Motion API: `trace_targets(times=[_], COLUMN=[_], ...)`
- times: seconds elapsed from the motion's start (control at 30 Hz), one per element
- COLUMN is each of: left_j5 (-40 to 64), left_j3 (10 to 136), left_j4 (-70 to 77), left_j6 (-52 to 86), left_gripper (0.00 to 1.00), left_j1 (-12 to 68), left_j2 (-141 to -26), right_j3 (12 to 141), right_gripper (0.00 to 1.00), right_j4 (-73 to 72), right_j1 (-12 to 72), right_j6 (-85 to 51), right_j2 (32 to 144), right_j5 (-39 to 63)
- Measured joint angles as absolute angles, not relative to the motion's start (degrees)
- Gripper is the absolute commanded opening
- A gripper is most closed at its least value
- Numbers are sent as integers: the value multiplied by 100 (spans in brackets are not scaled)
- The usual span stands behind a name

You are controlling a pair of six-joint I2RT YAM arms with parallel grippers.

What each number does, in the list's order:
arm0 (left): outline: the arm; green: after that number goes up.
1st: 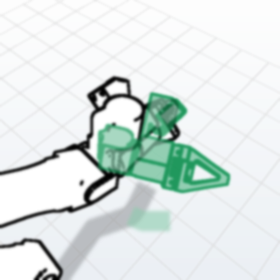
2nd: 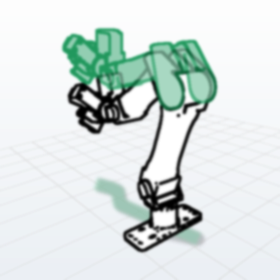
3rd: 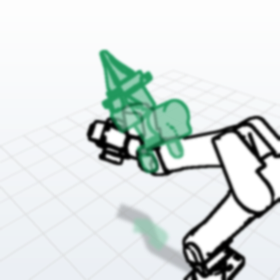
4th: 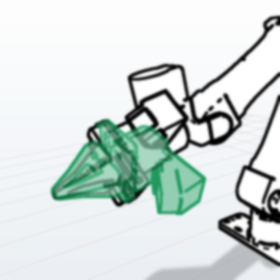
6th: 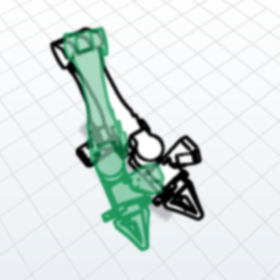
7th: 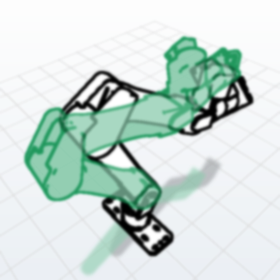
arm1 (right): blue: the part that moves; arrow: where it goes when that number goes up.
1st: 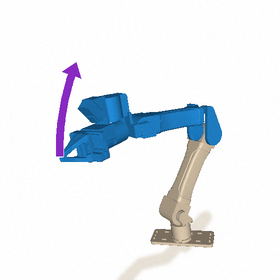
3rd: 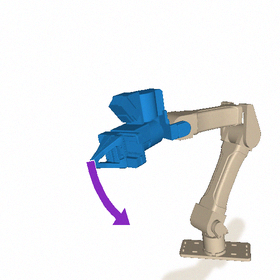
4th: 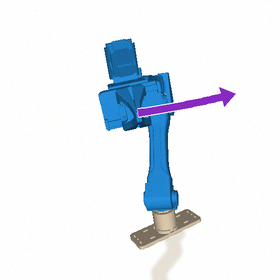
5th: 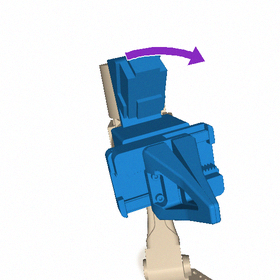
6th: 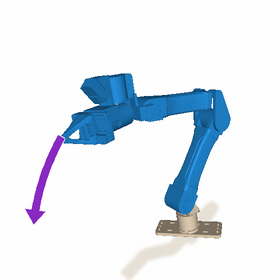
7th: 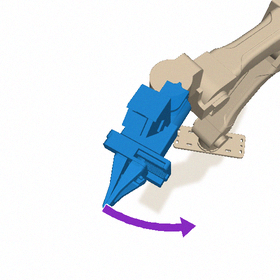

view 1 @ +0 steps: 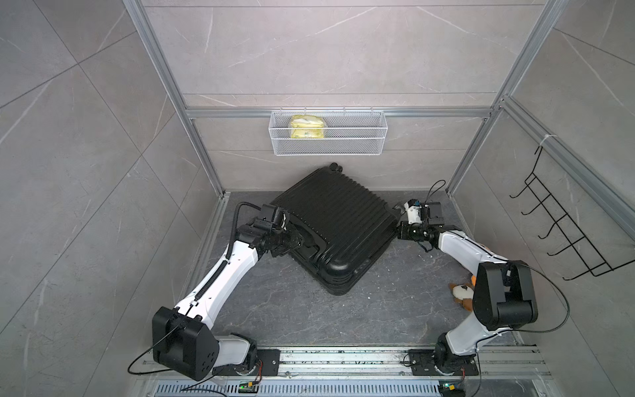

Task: Close the suitcase zippers
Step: Place the suitcase at the center of the board, then reset both arms

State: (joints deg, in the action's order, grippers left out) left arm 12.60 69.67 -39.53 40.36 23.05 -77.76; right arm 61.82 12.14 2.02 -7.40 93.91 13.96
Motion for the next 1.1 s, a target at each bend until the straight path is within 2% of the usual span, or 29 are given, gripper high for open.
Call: trace_targets(times=[0.03,0.1,0.17,0.23,0.33,0.4,0.53,0.63,0.83,1.1], left_j5=[1278,1345,1393,1413,1385,1251,360,-744,-2853,-3715], left_j3=[7017,7111,7181,7303,7531,7623,7666,7498,6372,4200], left_j4=[-3916,-3828,-3872,-3972,-4038,-4058,-4128,-4040,-3553,-1831], left_j6=[4036,3876,3363,3009,2622,2482,2272,2217,2187,1817], left_gripper=[39,68,84,93,98,99,99,99,99,99], left_j1=[2357,2456,2580,2681,2738,2733,2733,2722,2300,1409], left_j2=[-7837,-7970,-7996,-7975,-7935,-7859,-7524,-7140,-6379,-6239], right_j3=[6134,6038,5953,5878,5776,5653,5330,4989,4053,3153], right_gripper=[9,27,41,55,68,72,74,74,75,76], right_j4=[1205,1192,1116,1066,1031,976,777,552,152,-548], right_j1=[134,19,-113,-296,-445,-440,-429,-432,-432,-432], right_j6=[-768,-812,-832,-854,-864,-867,-943,-1061,-1343,-1437], right_j2=[9343,9255,9236,9231,9126,8945,8455,8156,7848,7644], right_j5=[1372,1236,860,545,250,130,-174,-517,-1085,-1179])
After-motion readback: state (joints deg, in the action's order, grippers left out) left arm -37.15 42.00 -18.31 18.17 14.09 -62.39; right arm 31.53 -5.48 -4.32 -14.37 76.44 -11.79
